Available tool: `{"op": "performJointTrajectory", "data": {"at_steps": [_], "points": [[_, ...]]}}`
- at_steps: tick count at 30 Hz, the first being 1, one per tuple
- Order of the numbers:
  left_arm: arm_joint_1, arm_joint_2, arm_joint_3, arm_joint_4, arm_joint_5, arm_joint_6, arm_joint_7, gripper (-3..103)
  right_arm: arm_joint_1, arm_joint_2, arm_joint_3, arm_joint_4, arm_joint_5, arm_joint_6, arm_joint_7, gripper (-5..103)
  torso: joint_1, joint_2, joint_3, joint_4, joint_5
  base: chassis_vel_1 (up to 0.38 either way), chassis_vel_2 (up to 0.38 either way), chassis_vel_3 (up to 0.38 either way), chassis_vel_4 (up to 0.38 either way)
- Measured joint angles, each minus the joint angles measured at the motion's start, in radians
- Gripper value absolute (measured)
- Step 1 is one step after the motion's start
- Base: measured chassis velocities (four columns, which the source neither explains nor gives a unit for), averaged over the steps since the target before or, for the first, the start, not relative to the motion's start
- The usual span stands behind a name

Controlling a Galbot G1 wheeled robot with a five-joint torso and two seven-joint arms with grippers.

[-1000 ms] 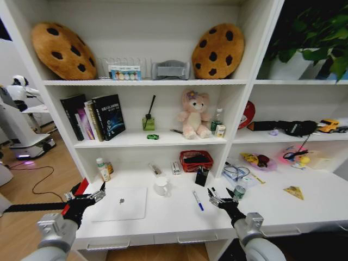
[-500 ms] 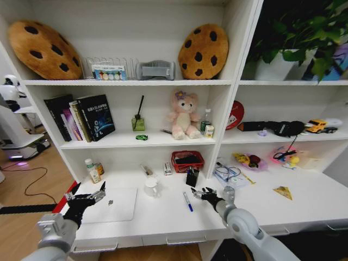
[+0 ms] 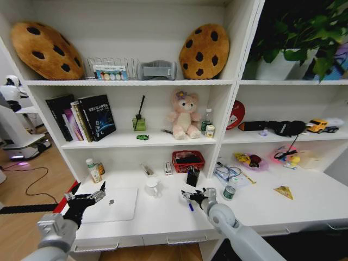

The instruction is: Organize the objects on the table.

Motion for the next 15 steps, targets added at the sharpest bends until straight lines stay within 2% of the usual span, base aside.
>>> {"op": "performJointTrajectory", "data": {"at_steps": [3,8,10,11,13,14,15], "points": [[0.0,0.0,0.0,0.0,0.0,0.0,0.0,100,-0.001,0.004,-0.005,-0.005,0.005,-0.002,0.011,101,0.0,0.0,0.0,-0.0001,0.0002,0.0,0.0,0.0,0.0],[0.0,0.0,0.0,0.0,0.0,0.0,0.0,100,-0.001,0.006,-0.009,-0.011,0.016,-0.006,0.022,93,0.0,0.0,0.0,-0.0001,0.0002,0.0,0.0,0.0,0.0],[0.0,0.0,0.0,0.0,0.0,0.0,0.0,100,0.003,0.007,-0.01,-0.016,0.026,-0.01,0.03,86,0.0,0.0,0.0,-0.0001,0.0002,0.0,0.0,0.0,0.0],[0.0,0.0,0.0,0.0,0.0,0.0,0.0,100,0.003,0.007,-0.01,-0.016,0.026,-0.01,0.03,86,0.0,0.0,0.0,-0.0001,0.0002,0.0,0.0,0.0,0.0],[0.0,0.0,0.0,0.0,0.0,0.0,0.0,100,0.009,0.006,-0.013,-0.022,0.035,-0.011,0.032,77,0.0,0.0,0.0,-0.0001,0.0002,0.0,0.0,0.0,0.0],[0.0,0.0,0.0,0.0,0.0,0.0,0.0,100,0.009,0.006,-0.013,-0.022,0.035,-0.011,0.032,77,0.0,0.0,0.0,-0.0001,0.0002,0.0,0.0,0.0,0.0],[0.0,0.0,0.0,0.0,0.0,0.0,0.0,100,0.012,0.006,-0.014,-0.028,0.038,-0.012,0.033,71,0.0,0.0,0.0,0.0,0.0001,0.0,0.0,0.0,0.0]]}}
